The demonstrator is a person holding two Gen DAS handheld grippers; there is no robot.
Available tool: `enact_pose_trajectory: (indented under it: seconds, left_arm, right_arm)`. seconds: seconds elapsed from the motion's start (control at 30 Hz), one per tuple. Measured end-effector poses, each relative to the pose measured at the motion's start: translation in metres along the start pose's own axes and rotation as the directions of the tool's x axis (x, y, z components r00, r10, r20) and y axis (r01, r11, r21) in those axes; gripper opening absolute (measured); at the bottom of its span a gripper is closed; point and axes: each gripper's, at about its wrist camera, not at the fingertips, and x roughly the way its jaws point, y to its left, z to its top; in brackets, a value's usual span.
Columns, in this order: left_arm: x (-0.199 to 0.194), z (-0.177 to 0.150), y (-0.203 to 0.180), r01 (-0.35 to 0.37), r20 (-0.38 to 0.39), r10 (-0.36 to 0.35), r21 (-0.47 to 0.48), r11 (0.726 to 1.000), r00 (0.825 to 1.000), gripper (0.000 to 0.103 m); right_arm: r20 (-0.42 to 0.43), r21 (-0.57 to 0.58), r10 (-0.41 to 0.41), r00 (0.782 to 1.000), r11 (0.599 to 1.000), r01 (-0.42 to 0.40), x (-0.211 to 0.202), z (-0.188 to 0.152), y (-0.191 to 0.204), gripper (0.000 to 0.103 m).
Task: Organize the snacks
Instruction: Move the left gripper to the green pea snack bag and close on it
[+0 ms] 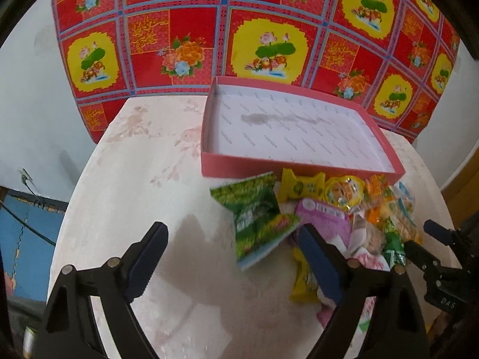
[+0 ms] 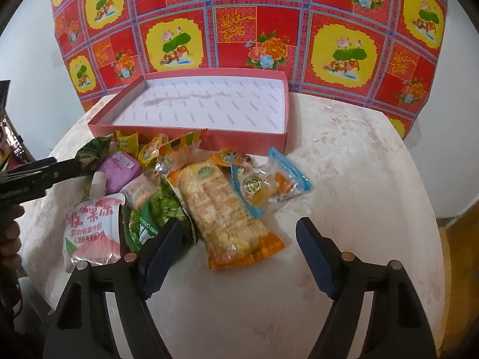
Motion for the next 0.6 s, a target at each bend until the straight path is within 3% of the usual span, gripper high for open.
enact_pose_trajectory:
  seconds: [0.47,0.6]
  left_arm:
    - [0.021,0.008,-0.01,-0.06,-0.021,0.06,0.022,0.998,0.998,0.09]
    - [0.033,0.006,-0.004,-0.091,-0.069,0.092,0.019,0.996,0.993,0.084]
  right_arm:
    - [-0.011,0.036,0.012,1.0,0.999,-0.012,0.008,0.007,-0.005,0.08]
    - [-0.011,0.019,-0.002,1.0,1.0,0.003,0.006,0.006,-0.001,0.08]
